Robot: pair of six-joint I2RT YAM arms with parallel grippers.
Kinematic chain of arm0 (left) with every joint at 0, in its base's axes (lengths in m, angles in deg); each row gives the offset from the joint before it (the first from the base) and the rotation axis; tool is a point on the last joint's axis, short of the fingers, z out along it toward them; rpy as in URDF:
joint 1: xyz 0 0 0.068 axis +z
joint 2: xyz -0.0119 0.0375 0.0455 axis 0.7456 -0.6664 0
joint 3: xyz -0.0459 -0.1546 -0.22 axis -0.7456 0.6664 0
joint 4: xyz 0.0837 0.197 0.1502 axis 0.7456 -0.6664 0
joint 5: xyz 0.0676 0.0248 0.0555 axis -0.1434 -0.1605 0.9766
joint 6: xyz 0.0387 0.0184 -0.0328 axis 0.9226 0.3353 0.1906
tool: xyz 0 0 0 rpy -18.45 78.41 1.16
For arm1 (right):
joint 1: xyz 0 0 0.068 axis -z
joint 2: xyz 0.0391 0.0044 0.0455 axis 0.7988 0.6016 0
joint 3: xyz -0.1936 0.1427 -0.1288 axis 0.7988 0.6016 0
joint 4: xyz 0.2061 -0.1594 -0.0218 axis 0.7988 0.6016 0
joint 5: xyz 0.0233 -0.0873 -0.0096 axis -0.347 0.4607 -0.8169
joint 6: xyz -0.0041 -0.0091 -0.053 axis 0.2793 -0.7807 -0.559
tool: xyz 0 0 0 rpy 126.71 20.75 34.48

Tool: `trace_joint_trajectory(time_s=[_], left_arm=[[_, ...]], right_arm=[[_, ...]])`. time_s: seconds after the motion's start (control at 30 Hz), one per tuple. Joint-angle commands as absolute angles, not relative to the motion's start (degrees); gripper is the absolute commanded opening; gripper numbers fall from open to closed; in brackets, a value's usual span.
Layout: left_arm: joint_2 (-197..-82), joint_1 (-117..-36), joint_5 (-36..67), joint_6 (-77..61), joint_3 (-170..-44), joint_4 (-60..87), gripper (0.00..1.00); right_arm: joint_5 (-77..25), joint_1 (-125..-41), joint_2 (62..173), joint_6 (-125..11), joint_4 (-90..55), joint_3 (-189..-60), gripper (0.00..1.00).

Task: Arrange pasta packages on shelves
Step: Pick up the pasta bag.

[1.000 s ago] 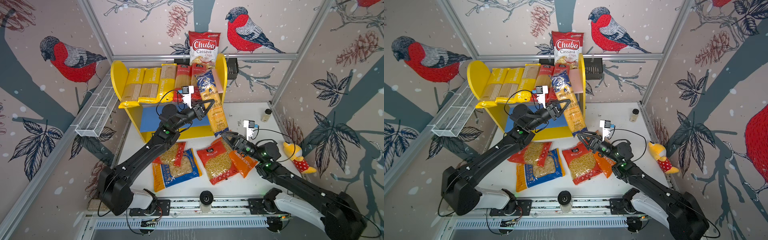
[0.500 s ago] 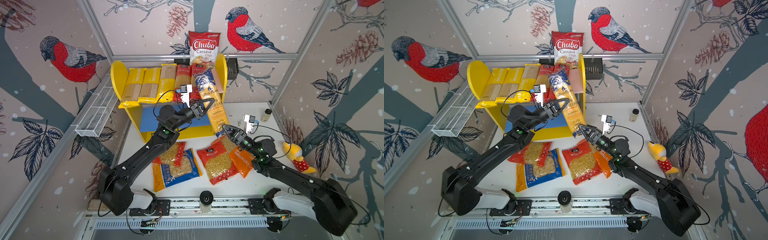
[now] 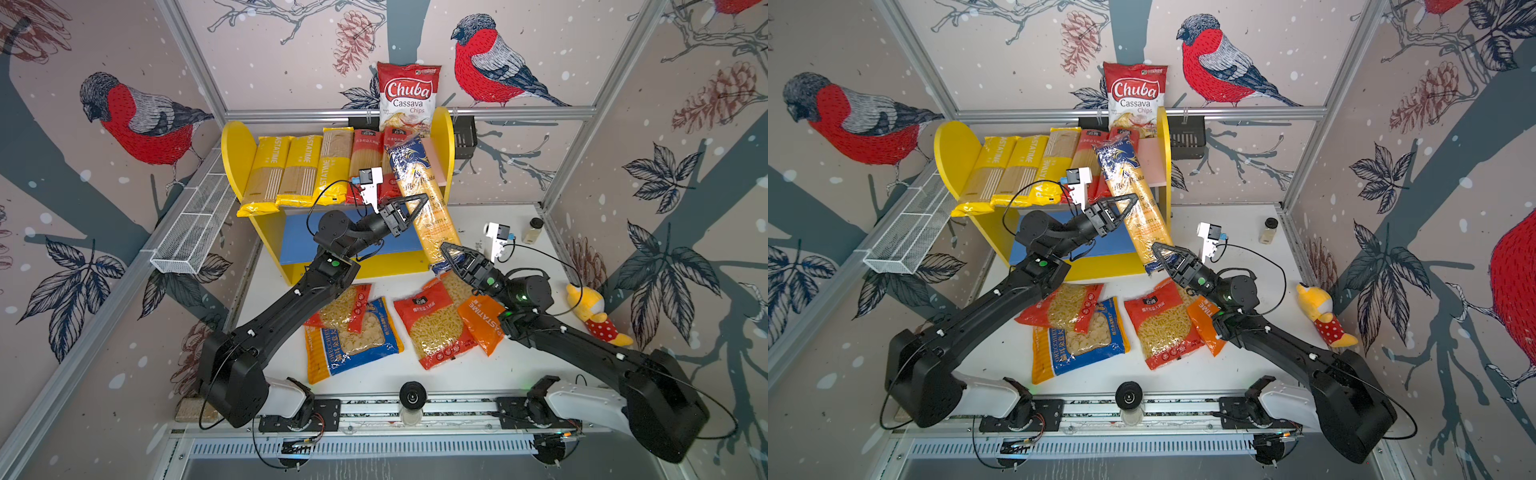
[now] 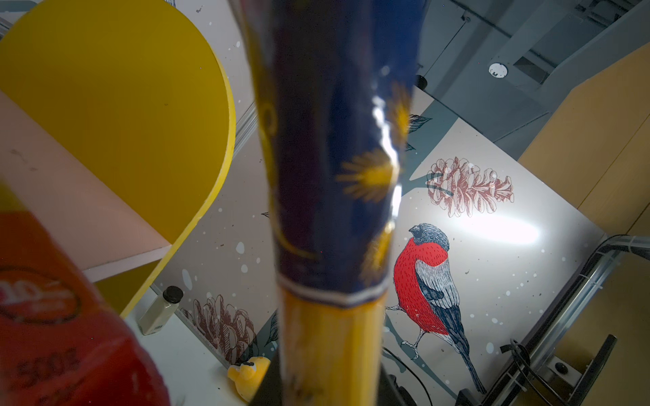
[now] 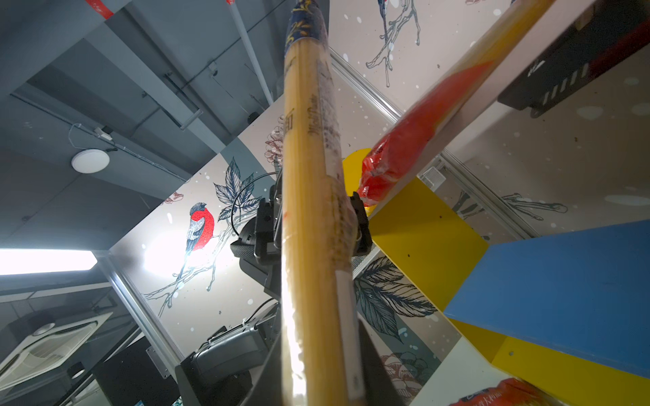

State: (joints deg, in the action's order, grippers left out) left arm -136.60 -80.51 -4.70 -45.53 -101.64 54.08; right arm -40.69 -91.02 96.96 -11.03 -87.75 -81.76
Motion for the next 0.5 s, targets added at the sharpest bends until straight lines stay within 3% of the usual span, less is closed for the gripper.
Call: trace_joint_trajectory(time_s=[0.0,0.07,0.27,0.47], left_arm=[[-135.54,-80.38,-4.21,-43.08,-102.06,59.48,0.19],[-134.67,-80.38,-3.56,-42.03,-101.51,58.4,0.3],[-131.33,-80.37,-1.21,-39.09,-98.45,55.87,0.48],[-128.45,-80.38,-0.19,-37.29,-94.79,53.92,0.55]], right_arm=[[-40.23,-91.38,97.27,-9.37,-91.05,-83.29,0.18],[-39.54,-91.39,97.68,-9.44,-90.69,-84.33,0.15],[-36.94,-91.21,100.21,-9.37,-90.05,-89.01,0.08],[-33.29,-90.64,104.55,-7.92,-88.7,-96.24,0.0]])
